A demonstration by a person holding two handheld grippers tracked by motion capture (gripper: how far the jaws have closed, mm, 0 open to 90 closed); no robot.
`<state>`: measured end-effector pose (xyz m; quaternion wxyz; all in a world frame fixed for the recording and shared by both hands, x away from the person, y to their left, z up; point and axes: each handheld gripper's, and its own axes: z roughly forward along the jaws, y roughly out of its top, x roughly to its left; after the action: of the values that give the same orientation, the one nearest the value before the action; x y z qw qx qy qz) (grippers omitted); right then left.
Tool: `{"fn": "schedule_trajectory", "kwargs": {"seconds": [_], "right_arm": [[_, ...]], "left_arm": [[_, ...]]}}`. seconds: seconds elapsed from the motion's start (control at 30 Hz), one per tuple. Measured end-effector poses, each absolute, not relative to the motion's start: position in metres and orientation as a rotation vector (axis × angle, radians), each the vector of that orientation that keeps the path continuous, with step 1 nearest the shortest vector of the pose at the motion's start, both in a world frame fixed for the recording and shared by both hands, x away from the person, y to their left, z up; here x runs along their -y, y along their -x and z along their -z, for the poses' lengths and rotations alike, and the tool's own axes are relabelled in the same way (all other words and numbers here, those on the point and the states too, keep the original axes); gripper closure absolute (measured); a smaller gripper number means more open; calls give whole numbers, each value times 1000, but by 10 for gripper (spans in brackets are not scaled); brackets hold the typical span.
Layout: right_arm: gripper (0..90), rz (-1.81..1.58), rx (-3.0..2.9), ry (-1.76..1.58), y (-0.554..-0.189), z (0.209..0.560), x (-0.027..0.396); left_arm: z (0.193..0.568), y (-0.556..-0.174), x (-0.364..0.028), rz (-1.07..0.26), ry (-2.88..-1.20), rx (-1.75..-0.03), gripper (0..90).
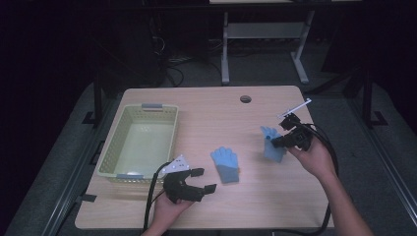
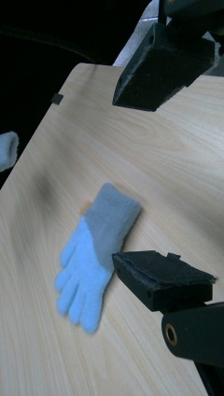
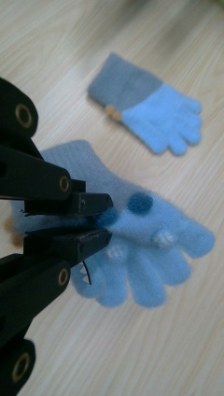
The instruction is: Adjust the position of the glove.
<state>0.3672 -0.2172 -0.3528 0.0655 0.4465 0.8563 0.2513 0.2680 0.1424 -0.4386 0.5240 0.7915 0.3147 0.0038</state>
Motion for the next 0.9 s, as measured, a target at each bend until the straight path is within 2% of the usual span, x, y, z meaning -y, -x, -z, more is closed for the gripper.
{"fn": "schedule_trajectory", "kwargs": {"seconds": [0.57, 0.9], "right_arm": [[829, -787, -2667, -1206, -366, 346, 176], [826, -796, -2741, -1123, -369, 354, 145]], "left_arm": [[438, -268, -144, -25, -1891, -756, 201], [438, -269, -146, -28, -1890, -762, 201]]}}
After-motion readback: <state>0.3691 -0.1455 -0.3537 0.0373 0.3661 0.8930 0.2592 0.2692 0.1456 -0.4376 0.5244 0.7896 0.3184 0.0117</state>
